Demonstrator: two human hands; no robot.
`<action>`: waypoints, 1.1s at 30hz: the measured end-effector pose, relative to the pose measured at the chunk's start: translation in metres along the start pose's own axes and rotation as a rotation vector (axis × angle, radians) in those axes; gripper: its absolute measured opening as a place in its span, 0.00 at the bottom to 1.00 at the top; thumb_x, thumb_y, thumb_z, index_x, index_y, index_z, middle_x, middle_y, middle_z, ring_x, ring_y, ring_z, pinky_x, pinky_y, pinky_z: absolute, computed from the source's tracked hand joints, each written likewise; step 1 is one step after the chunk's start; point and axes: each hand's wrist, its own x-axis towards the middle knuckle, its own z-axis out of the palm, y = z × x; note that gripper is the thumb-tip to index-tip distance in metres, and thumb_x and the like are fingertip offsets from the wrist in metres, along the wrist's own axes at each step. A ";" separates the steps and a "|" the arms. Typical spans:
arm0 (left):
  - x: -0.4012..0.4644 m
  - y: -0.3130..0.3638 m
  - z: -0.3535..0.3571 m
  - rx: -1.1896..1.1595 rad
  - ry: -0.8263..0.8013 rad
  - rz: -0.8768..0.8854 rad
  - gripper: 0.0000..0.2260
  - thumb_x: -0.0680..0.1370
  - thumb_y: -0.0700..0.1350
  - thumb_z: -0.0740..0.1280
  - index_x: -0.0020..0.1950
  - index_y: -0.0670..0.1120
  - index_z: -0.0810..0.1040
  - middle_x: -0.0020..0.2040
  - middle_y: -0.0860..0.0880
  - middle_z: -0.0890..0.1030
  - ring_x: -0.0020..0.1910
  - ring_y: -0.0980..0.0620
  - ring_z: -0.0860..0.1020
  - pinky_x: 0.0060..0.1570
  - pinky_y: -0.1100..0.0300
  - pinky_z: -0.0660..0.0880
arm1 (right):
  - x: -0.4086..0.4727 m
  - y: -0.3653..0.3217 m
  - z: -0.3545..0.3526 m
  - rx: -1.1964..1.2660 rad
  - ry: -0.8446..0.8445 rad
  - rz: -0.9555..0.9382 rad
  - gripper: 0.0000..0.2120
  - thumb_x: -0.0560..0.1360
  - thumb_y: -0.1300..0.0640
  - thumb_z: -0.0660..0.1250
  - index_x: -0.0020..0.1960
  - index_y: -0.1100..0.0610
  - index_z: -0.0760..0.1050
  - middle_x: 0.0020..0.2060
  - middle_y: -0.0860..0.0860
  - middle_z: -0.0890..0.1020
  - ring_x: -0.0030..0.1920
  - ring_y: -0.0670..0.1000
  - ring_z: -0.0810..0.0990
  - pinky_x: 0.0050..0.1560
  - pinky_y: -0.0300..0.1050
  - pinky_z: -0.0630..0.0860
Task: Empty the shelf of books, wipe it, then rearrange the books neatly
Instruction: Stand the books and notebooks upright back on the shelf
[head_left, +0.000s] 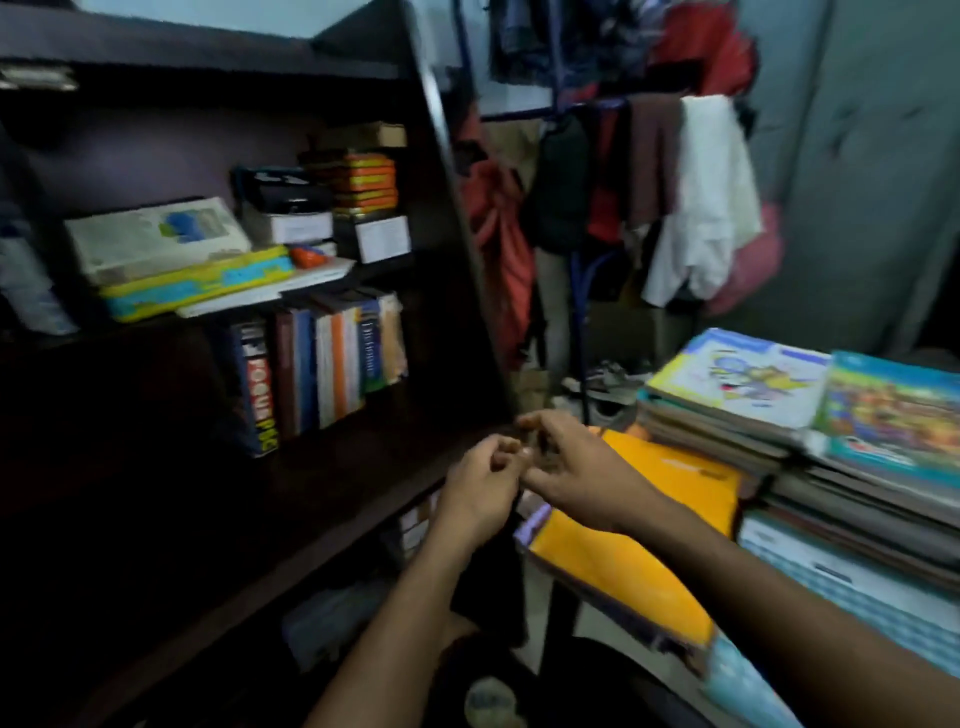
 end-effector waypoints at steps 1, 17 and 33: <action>0.000 0.003 0.011 0.081 -0.049 0.000 0.12 0.79 0.56 0.69 0.59 0.52 0.80 0.56 0.51 0.84 0.57 0.51 0.81 0.60 0.50 0.76 | -0.013 0.012 -0.012 -0.075 -0.024 0.020 0.24 0.76 0.51 0.68 0.70 0.53 0.70 0.62 0.51 0.74 0.64 0.51 0.74 0.63 0.42 0.69; -0.083 0.094 0.204 0.978 -0.597 0.408 0.22 0.85 0.57 0.56 0.75 0.46 0.65 0.67 0.41 0.74 0.62 0.40 0.75 0.55 0.47 0.74 | -0.216 0.185 -0.089 -0.543 -0.127 0.491 0.55 0.65 0.18 0.32 0.77 0.48 0.63 0.76 0.53 0.65 0.75 0.55 0.65 0.72 0.51 0.64; -0.088 0.089 0.219 0.834 -0.681 0.100 0.48 0.78 0.68 0.64 0.82 0.50 0.35 0.79 0.35 0.55 0.76 0.36 0.59 0.70 0.48 0.66 | -0.236 0.205 -0.071 -0.137 0.363 0.565 0.15 0.77 0.53 0.70 0.63 0.48 0.75 0.61 0.44 0.70 0.65 0.49 0.67 0.65 0.42 0.62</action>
